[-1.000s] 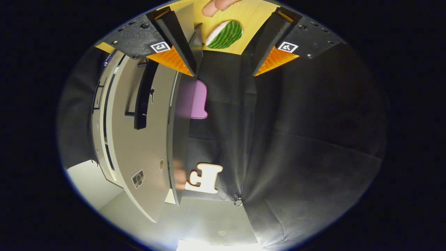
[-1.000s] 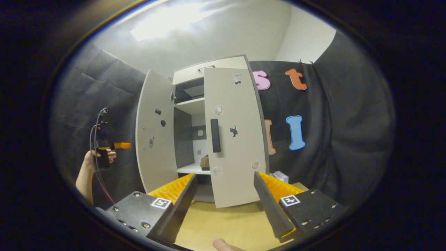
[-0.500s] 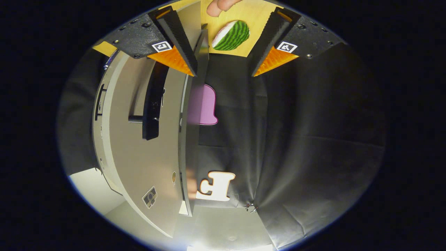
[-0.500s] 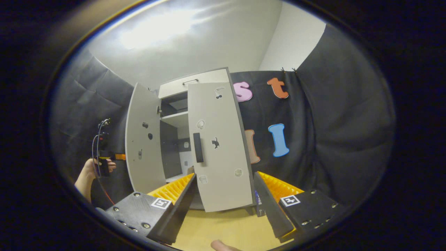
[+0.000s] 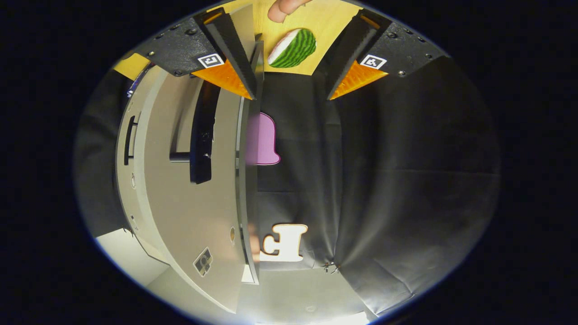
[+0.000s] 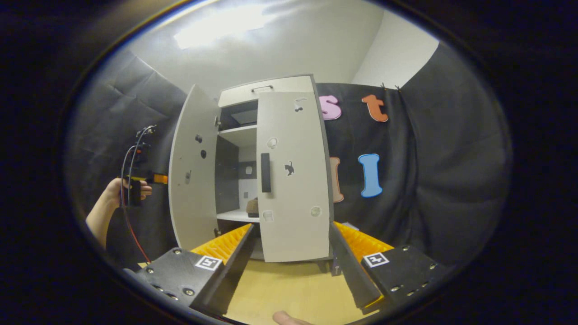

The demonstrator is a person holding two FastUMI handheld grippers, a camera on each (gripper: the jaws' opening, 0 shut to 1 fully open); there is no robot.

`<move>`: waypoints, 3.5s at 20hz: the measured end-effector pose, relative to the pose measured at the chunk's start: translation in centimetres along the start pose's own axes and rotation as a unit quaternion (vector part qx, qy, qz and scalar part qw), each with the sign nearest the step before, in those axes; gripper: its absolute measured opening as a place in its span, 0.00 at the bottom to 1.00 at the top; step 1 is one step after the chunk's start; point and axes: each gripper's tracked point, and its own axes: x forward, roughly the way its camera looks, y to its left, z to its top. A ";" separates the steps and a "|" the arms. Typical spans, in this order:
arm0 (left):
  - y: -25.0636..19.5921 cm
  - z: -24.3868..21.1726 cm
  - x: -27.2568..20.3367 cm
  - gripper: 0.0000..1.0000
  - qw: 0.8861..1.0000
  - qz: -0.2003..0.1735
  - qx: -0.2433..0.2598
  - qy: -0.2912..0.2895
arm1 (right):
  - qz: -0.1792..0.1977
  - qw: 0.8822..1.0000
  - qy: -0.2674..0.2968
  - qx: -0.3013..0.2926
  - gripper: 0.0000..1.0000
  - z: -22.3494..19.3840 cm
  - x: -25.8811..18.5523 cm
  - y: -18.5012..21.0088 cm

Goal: Grab one shoe with the right hand and put it into the shoe cabinet, grab the other shoe with the left hand and put it into the shoe cabinet; then close the right door with the right hand and the left door with the left hand.

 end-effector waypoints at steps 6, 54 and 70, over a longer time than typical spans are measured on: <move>-1.9 0.2 -0.3 0.94 1.000 0.000 0.011 0.005 | -0.006 1.000 0.005 0.011 0.98 -0.8 -0.1 -0.7; -18.8 -5.0 -15.6 0.98 0.996 -0.080 -0.042 -0.008 | -0.051 0.996 0.010 0.078 0.98 0.3 1.5 -1.8; -20.9 -7.6 -18.7 0.97 0.996 -0.086 -0.013 -0.013 | -0.022 0.999 0.020 0.022 0.98 -1.0 0.4 0.1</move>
